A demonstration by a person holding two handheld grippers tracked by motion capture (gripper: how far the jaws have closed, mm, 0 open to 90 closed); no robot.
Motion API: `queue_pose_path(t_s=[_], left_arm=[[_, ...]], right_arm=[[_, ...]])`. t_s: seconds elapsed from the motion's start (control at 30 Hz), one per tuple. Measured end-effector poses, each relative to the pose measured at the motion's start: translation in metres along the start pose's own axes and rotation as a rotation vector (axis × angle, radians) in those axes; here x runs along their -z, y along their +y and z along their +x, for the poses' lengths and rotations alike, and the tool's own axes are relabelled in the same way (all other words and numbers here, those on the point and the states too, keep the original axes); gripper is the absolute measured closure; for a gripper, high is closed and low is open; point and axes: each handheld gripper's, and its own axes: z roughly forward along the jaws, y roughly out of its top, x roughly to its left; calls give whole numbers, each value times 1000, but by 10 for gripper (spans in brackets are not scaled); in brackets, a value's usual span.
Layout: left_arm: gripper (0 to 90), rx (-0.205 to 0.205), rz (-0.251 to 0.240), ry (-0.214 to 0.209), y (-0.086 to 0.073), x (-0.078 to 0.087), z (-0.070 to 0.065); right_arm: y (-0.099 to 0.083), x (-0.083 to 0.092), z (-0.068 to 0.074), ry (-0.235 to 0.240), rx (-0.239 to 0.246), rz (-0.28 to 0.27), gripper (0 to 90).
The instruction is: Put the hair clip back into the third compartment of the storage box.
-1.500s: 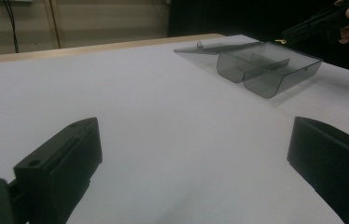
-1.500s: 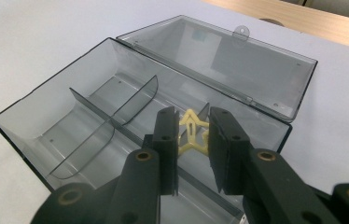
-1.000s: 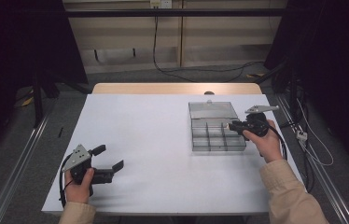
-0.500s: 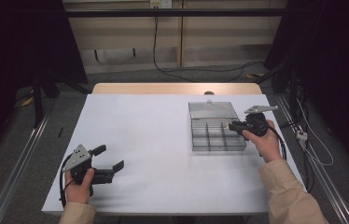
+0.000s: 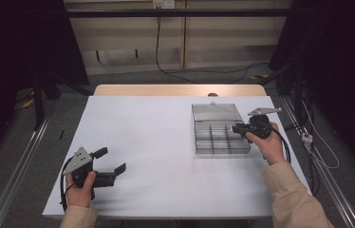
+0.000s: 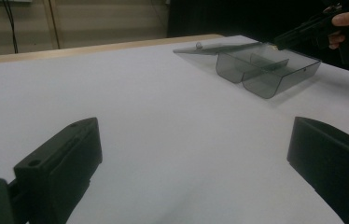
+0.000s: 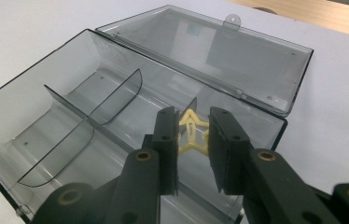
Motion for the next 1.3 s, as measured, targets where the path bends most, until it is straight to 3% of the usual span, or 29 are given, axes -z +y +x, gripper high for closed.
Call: queue_pose_path(t_s=[0.93, 1.3], left_arm=[[28, 2, 0, 2, 0, 1, 1], [28, 2, -1, 3, 0, 1, 1]], right_arm=[[-4, -11, -3, -30, -4, 15, 732], [-4, -9, -1, -38, -8, 6, 608]])
